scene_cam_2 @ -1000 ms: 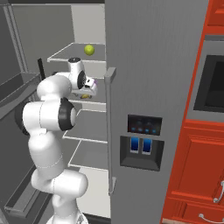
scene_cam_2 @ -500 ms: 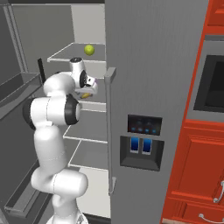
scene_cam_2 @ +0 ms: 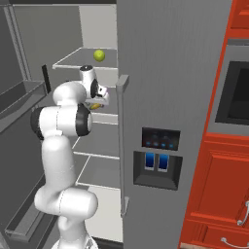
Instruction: Pick up the banana and pear from the fridge and place one fruit on each plate on the dining counter.
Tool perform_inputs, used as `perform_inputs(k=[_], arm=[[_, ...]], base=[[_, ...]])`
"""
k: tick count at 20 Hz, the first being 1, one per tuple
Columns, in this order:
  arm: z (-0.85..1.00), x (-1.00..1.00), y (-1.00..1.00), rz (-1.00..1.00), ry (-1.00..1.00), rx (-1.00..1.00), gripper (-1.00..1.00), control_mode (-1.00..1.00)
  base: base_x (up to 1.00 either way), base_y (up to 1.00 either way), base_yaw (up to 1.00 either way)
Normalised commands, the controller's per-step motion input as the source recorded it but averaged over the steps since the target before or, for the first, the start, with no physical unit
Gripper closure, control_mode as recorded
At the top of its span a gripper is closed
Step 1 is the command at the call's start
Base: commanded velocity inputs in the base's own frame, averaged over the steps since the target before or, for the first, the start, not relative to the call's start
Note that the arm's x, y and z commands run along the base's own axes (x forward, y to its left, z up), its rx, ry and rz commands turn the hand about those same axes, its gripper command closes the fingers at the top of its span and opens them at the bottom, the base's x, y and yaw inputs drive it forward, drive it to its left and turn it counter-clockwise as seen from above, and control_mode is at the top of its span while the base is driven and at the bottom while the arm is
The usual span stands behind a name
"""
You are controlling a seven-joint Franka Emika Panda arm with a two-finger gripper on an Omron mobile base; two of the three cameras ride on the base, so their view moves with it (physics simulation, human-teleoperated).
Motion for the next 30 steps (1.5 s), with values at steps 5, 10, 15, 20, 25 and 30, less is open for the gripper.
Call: perform_inputs(k=[5,10,15,20,25,30], arm=[[-0.16,0.28,0.0,0.0,0.0,0.0,-1.0,-1.0],[-0.14,0.37,0.0,0.0,0.0,0.0,-1.0,-1.0],[-0.19,0.33,0.0,0.0,0.0,0.0,1.0,-1.0],[-0.31,0.08,0.01,0.0,0.0,0.0,1.0,-1.0],[-0.25,-0.12,0.0,0.01,-0.05,0.0,1.0,-1.0],[-0.04,-0.82,-0.04,0.0,-0.24,0.03,1.0,-1.0]], base=[[0.0,0.0,0.0],[0.0,0.0,0.0],[0.0,0.0,0.0],[0.0,0.0,0.0],[0.0,0.0,0.0],[0.0,0.0,0.0]])
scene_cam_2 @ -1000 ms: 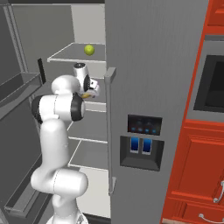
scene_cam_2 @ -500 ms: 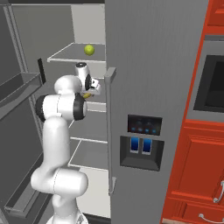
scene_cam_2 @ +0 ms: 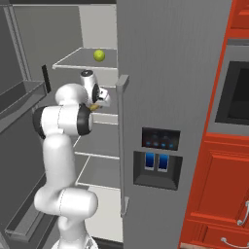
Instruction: Pick up the banana and pear from the fridge and place one fruit on each plate on the dining counter.
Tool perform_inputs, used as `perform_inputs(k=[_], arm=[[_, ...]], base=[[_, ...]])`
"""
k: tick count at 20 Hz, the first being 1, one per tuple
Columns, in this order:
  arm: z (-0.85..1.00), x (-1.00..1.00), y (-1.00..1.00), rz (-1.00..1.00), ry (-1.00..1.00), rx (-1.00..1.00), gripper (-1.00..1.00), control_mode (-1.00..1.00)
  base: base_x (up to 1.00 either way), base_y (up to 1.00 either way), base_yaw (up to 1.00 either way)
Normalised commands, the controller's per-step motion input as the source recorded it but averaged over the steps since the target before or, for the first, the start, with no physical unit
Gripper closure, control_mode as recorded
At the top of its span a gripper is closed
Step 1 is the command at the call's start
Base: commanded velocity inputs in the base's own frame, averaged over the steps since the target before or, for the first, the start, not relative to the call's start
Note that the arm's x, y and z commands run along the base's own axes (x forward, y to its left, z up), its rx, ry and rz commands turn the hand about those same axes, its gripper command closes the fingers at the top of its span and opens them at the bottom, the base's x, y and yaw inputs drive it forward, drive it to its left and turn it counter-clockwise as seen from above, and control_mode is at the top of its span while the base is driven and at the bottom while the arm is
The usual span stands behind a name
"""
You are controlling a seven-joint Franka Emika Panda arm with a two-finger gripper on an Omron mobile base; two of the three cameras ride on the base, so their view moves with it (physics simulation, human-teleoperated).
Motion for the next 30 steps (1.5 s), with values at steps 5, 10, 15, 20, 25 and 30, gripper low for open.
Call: perform_inputs(k=[5,10,15,20,25,30], arm=[[0.01,-1.0,-0.21,0.0,-0.3,0.14,1.0,-1.0],[0.44,-0.98,-0.35,0.0,-0.22,0.22,1.0,-1.0],[0.99,-0.73,-0.44,0.0,-0.11,0.19,1.0,-1.0],[1.0,-0.7,-0.28,-0.04,0.01,0.17,1.0,-1.0],[1.0,-0.58,-0.08,-0.1,0.15,0.09,1.0,-1.0],[0.96,-0.53,-0.06,-0.11,0.25,0.02,1.0,-1.0]], base=[[0.0,0.0,0.0],[0.0,0.0,0.0],[0.0,0.0,0.0],[0.0,0.0,0.0],[0.0,0.0,0.0],[0.0,0.0,0.0]])
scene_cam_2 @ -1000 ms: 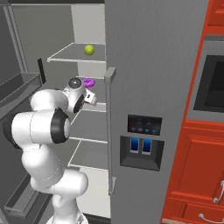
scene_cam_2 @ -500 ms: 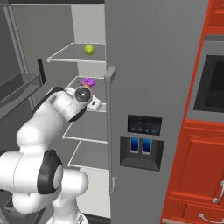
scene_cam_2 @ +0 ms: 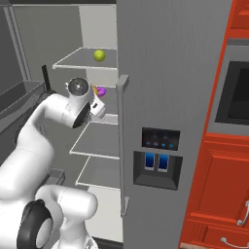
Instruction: Pick up the banana and pear from the fridge and place one fruit on each plate on the dining counter.
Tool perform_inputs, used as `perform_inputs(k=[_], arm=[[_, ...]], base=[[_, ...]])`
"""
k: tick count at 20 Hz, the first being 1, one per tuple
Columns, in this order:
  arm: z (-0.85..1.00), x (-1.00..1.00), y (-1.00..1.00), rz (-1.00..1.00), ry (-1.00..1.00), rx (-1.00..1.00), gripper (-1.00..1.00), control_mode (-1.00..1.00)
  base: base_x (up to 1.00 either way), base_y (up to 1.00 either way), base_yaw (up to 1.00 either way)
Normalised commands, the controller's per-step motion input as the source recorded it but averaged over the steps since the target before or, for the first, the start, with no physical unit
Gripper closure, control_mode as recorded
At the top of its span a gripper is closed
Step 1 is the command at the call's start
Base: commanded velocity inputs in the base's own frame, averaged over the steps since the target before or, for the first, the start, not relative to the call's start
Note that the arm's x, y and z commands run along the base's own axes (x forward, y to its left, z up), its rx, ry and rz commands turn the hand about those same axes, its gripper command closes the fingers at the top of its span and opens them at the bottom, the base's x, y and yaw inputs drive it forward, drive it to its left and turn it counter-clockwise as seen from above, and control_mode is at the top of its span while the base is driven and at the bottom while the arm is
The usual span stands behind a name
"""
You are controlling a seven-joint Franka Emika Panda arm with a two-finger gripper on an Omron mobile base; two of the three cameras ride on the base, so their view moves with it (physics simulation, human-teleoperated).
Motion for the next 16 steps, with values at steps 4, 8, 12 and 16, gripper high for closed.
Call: perform_inputs(k=[4,8,12,16], arm=[[0.47,-0.62,-0.1,-0.09,0.21,0.0,1.0,-1.0],[0.15,-0.88,-0.1,-0.04,0.08,0.0,1.0,-1.0],[0.0,-1.0,-0.1,-0.01,0.0,0.0,1.0,-1.0],[0.04,-0.94,-0.03,0.0,-0.08,0.0,1.0,-1.0]], base=[[0.0,0.0,0.0],[0.0,0.0,0.0],[0.0,0.0,0.0],[0.0,0.0,0.0]])
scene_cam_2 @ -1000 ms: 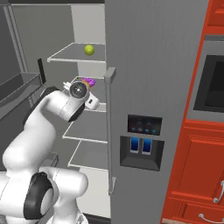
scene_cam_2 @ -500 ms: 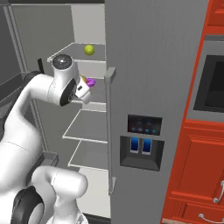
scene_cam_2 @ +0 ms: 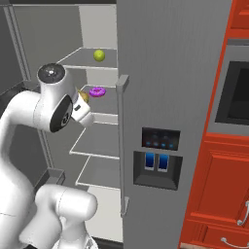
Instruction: Pick up the banana and pear from the fridge and place one fruit on each plate on the dining counter.
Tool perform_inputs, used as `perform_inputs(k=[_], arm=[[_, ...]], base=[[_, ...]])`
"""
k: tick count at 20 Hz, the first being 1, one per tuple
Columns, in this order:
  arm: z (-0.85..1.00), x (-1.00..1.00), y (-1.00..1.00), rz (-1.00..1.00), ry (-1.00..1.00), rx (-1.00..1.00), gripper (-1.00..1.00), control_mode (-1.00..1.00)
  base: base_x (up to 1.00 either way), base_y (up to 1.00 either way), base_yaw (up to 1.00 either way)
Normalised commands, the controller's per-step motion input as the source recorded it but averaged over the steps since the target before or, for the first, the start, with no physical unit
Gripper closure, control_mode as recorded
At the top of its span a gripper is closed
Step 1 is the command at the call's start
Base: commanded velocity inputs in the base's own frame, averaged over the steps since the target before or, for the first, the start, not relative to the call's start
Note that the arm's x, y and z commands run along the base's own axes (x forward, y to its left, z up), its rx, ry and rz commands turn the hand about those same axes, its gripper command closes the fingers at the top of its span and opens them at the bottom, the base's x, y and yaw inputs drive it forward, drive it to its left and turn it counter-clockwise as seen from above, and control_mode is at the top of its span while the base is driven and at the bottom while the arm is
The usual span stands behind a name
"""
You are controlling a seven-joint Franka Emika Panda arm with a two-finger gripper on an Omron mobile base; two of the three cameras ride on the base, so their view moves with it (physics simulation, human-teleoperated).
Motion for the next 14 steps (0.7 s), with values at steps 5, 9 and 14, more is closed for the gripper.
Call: perform_inputs(k=[5,9,14], arm=[[0.05,-0.71,0.0,0.0,-0.15,-0.01,1.0,-1.0],[0.0,-0.09,-0.01,0.0,-0.02,-0.01,1.0,-1.0],[0.0,-0.95,-0.22,-0.12,-0.39,0.0,1.0,-1.0]], base=[[0.0,0.0,0.0],[0.0,0.0,0.0],[0.0,0.0,0.0]])
